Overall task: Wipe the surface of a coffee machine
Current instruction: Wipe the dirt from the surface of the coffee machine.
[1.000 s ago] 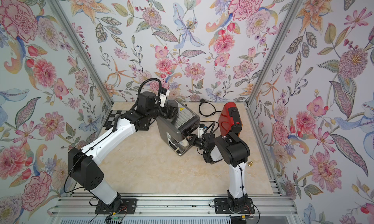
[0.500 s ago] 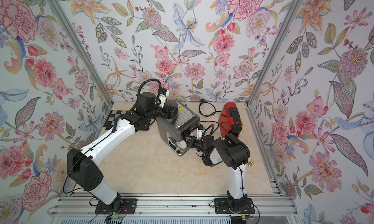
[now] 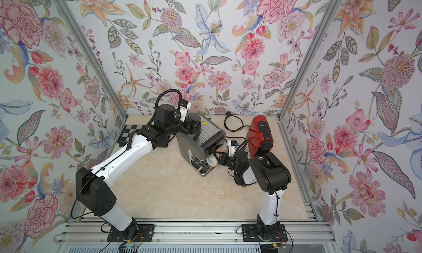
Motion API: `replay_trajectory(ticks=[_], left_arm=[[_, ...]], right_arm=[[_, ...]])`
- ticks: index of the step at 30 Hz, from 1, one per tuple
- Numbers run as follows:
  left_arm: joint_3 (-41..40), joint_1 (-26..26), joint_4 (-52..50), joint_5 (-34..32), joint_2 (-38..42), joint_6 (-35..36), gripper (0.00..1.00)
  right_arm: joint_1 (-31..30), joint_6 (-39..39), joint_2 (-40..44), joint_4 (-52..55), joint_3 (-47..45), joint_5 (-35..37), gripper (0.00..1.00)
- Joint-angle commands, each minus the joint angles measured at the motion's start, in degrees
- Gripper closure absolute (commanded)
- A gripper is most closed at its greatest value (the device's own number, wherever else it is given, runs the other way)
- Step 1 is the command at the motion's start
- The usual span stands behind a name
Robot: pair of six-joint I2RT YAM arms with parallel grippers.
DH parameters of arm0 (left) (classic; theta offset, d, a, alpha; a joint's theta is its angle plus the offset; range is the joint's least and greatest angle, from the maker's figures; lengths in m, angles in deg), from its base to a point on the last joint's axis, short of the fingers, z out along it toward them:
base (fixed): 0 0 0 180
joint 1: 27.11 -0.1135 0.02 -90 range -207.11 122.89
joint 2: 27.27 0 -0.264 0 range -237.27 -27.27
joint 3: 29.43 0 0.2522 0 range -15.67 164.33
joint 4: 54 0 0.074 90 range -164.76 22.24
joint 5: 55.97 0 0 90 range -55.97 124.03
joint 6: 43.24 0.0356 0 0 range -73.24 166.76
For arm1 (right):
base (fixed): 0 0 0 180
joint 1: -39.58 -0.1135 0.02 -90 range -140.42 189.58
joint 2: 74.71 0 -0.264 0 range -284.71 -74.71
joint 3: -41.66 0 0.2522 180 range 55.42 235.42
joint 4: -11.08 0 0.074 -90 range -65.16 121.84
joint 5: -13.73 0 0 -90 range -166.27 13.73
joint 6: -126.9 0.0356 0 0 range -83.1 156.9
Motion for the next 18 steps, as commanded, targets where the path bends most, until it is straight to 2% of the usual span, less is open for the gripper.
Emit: replay_trajectory(ticks=[1,10,18], left_arm=[[-2.01,2.41,-4.45,6.34,0.85,-0.68,0.79],[-3.76,2.43,-3.77,6.39,2.26,-0.77,0.79],[-4.84,2.42,-2.94,6.62,2.96,-0.94,0.79]], right_arm=[[-3.44,-1.59,1.9,3.1,-3.21,0.93,1.0],[-8.98,1.34,4.88,0.66,-9.36,5.39,1.0],[-16.17,0.69,5.49,5.19,-3.93,8.85,1.0]])
